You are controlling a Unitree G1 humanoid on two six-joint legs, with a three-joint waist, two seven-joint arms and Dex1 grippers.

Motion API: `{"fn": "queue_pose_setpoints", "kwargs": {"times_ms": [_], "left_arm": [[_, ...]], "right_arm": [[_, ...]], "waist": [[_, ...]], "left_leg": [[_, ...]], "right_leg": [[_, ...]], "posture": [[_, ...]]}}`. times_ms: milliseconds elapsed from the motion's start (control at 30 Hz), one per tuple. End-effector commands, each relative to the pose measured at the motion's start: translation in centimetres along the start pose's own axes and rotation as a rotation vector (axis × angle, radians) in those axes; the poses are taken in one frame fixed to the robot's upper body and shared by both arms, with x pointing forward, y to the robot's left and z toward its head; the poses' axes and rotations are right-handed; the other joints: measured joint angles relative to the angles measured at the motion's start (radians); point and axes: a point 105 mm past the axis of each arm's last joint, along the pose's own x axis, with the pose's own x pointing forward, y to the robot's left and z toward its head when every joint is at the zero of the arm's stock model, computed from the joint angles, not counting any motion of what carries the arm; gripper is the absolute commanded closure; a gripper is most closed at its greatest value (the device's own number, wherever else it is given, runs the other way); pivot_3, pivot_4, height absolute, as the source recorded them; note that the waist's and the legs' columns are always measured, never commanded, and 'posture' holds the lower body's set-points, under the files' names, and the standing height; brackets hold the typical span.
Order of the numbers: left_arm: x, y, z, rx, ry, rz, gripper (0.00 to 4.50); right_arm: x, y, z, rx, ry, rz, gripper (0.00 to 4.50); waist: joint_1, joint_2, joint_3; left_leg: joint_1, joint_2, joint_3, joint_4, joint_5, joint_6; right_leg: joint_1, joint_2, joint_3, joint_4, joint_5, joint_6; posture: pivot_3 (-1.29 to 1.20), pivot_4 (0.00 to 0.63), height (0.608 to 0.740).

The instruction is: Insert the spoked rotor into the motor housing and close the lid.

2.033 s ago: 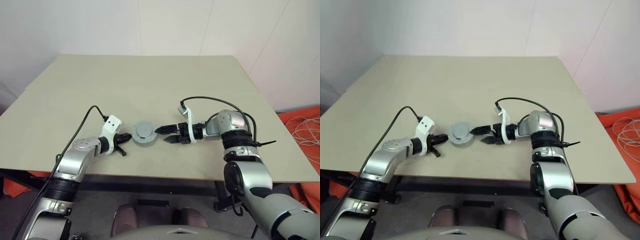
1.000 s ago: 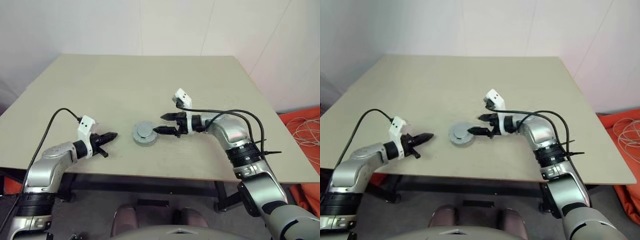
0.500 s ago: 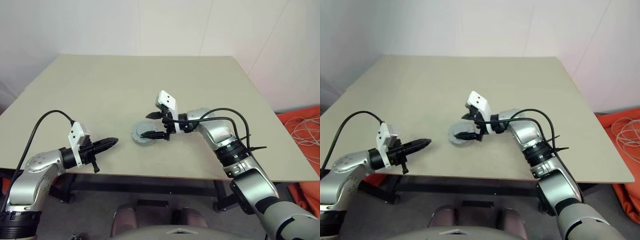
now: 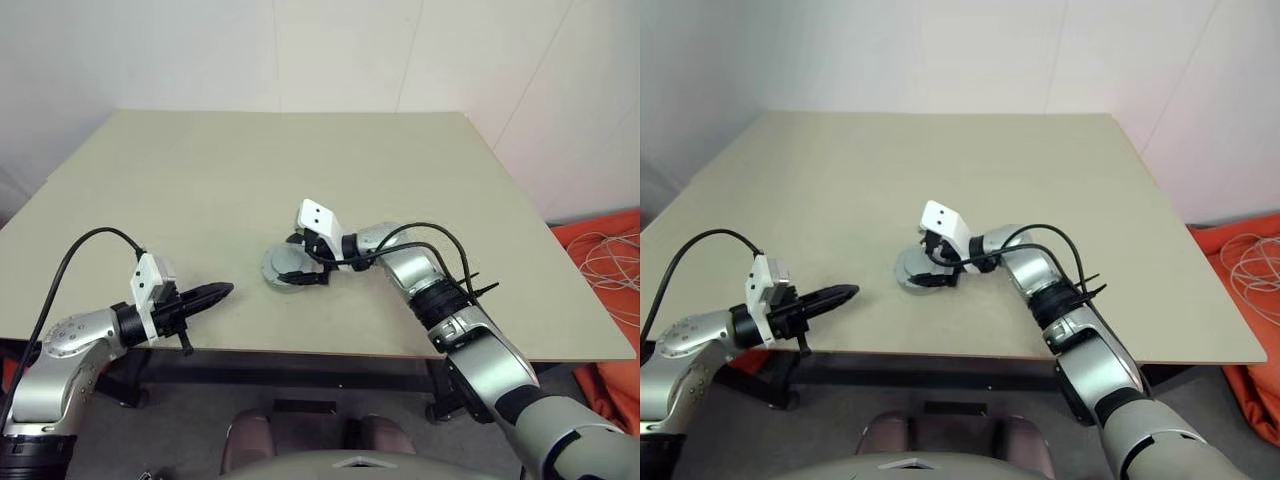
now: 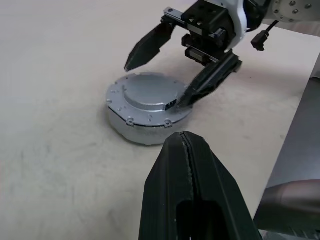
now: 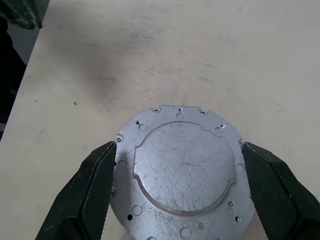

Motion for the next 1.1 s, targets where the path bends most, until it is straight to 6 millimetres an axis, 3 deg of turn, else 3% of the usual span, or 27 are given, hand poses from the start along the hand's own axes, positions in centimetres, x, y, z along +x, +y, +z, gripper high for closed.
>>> {"fn": "queue_pose_setpoints", "kwargs": {"times_ms": [33, 233, 400, 433, 767, 1100], "left_arm": [[-0.2, -0.3, 1.4, 0.040, -0.033, -0.016, 4.50], [-0.6, -0.7, 1.1, 0.016, -0.030, -0.020, 4.50], [-0.6, -0.9, 0.9, 0.010, -0.030, -0.017, 4.50], [-0.6, -0.9, 0.9, 0.008, -0.031, -0.016, 4.50], [-0.5, -1.1, 0.6, -0.002, -0.027, -0.015, 4.50], [2.4, 0.0, 1.9, -0.115, -0.076, 0.025, 4.50]], "right_arm": [[0.0, -0.8, 1.5, -0.036, -0.033, -0.016, 0.01], [0.1, -1.0, 0.6, -0.002, -0.015, -0.010, 0.01], [0.1, -1.2, 0.4, 0.014, -0.014, -0.010, 1.33], [0.2, -1.2, 0.4, 0.014, -0.014, -0.010, 1.41], [0.2, -1.1, 0.8, 0.017, -0.032, -0.001, 1.41], [0.3, -1.0, 0.3, 0.024, -0.012, 0.000, 1.41]], "waist": [[0.001, 0.000, 0.000], [0.001, 0.000, 0.000], [0.001, 0.000, 0.000], [0.001, 0.000, 0.000], [0.001, 0.000, 0.000], [0.002, 0.000, 0.000]], "left_leg": [[0.000, 0.000, 0.000, 0.000, 0.000, 0.000], [0.000, 0.001, 0.000, 0.001, 0.000, 0.000], [0.001, 0.001, 0.000, 0.001, 0.000, 0.000], [0.001, 0.001, 0.000, 0.002, 0.000, 0.000], [0.001, 0.001, 0.000, 0.004, 0.000, 0.000], [0.002, 0.001, 0.000, 0.005, 0.000, 0.000]], "right_leg": [[0.000, 0.000, 0.000, 0.000, 0.000, 0.000], [0.000, 0.000, 0.000, 0.000, 0.001, -0.002], [0.001, 0.000, 0.000, 0.001, 0.001, -0.001], [0.001, 0.000, 0.000, 0.002, 0.001, -0.001], [0.001, 0.000, 0.000, 0.004, 0.000, 0.000], [0.001, 0.000, 0.001, 0.007, 0.000, 0.000]], "posture": [[0.00, 0.000, 0.740], [0.00, 0.000, 0.740], [0.00, 0.000, 0.740], [0.00, 0.000, 0.740], [0.00, 0.000, 0.740], [0.00, 0.000, 0.740]]}}
